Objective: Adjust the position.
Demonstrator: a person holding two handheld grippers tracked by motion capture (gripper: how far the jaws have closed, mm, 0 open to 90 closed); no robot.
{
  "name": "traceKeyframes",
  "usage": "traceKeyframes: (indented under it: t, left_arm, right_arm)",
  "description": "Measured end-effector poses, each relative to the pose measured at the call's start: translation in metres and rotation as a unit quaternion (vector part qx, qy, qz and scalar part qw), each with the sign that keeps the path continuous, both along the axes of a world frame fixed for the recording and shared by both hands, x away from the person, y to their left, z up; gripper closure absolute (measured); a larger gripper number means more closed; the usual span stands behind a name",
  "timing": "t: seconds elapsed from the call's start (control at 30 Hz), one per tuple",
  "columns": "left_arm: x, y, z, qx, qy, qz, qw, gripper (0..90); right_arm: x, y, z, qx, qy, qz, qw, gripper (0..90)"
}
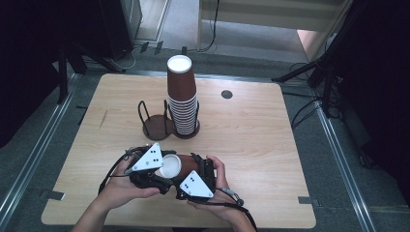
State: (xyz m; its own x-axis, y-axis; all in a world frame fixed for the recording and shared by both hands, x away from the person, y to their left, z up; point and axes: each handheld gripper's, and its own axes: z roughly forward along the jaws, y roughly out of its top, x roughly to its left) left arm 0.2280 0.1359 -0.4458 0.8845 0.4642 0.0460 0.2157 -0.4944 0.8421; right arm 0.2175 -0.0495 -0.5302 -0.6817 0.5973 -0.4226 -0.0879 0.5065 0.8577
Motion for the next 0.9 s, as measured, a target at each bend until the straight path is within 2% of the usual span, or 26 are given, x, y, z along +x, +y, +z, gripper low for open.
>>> traceKeyframes:
  t: [0.17,0.3,0.37,0.47,0.6,0.77,0.9]
  left_arm:
    - [0.0,0.0,0.0,-0.003,0.001,-0.001,1.0,23.6]
    - [0.001,0.001,0.0,-0.005,0.002,0.01,0.9999,23.8]
    - [0.002,0.003,0.0,-0.018,0.006,0.008,0.9998,23.7]
    - [0.003,0.006,0.0,-0.026,0.001,0.021,0.9994,23.7]
    - [0.006,0.01,-0.002,-0.052,-0.002,0.037,0.998,23.7]
    - [0.007,0.013,-0.005,-0.051,-0.012,0.048,0.9975,23.6]
    - [0.008,0.015,-0.006,-0.058,-0.02,0.066,0.996,23.6]
  right_arm:
    - [-0.001,-0.002,0.001,0.008,0.004,0.004,1.0,5.3]
    - [-0.002,-0.004,0.005,0.02,0.002,0.008,0.9998,4.1]
    - [-0.002,-0.005,0.006,0.019,-0.002,0.009,0.9998,3.6]
    - [-0.002,-0.006,0.009,0.023,-0.005,0.005,0.9997,1.9]
    - [-0.001,-0.008,0.013,0.031,-0.009,-0.005,0.9995,1.3]
    - [-0.002,-0.01,0.019,0.038,-0.013,-0.003,0.9992,0.0]
    - [-0.003,-0.012,0.024,0.042,-0.021,-0.007,0.9989,0.0]
